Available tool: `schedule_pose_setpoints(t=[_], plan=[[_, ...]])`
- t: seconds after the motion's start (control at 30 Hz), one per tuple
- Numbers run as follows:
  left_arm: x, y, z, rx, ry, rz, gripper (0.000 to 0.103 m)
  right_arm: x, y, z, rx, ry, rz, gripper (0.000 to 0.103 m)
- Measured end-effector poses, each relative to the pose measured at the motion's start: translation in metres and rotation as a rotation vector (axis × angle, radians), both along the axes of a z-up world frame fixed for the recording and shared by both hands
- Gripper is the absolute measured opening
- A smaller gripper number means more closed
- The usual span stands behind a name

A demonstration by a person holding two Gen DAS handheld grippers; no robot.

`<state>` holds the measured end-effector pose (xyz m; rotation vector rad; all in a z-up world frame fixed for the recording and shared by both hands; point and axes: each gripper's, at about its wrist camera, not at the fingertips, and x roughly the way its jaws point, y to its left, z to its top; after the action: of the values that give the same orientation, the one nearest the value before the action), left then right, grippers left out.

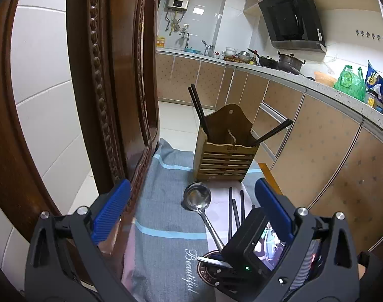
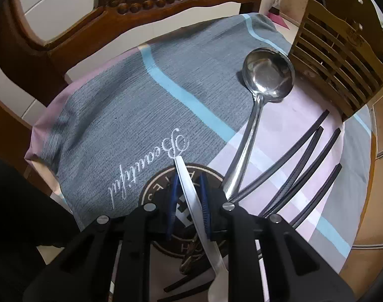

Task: Organize utensils
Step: 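Lower the right tool onto the white ceramic spoon and close it, then lift the white spoon with the right tool and carry it over the holder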

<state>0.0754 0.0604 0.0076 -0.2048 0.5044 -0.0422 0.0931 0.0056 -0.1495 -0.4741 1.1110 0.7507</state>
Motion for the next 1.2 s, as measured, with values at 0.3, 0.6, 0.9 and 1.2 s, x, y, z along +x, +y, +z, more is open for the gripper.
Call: schedule_pose_setpoints(t=[0.3, 0.6, 0.9, 1.2], plan=[[0.003, 0.001, -0.002, -0.005, 0.009, 0.007, 0.098, 0.015, -0.012, 0.018, 0.075, -0.023, -0.088, 0.009], [0.014, 0.002, -0.011, -0.034, 0.055, 0.022, 0.098, 0.017, -0.084, 0.069, 0.286, -0.094, -0.249, 0.009], [0.037, -0.006, -0.024, -0.045, 0.118, 0.02, 0.098, 0.013, -0.138, 0.147, 0.512, -0.249, -0.427, 0.009], [0.071, -0.011, -0.043, -0.043, 0.226, -0.003, 0.098, 0.085, -0.145, 0.231, 0.617, -0.488, -0.616, 0.009]])
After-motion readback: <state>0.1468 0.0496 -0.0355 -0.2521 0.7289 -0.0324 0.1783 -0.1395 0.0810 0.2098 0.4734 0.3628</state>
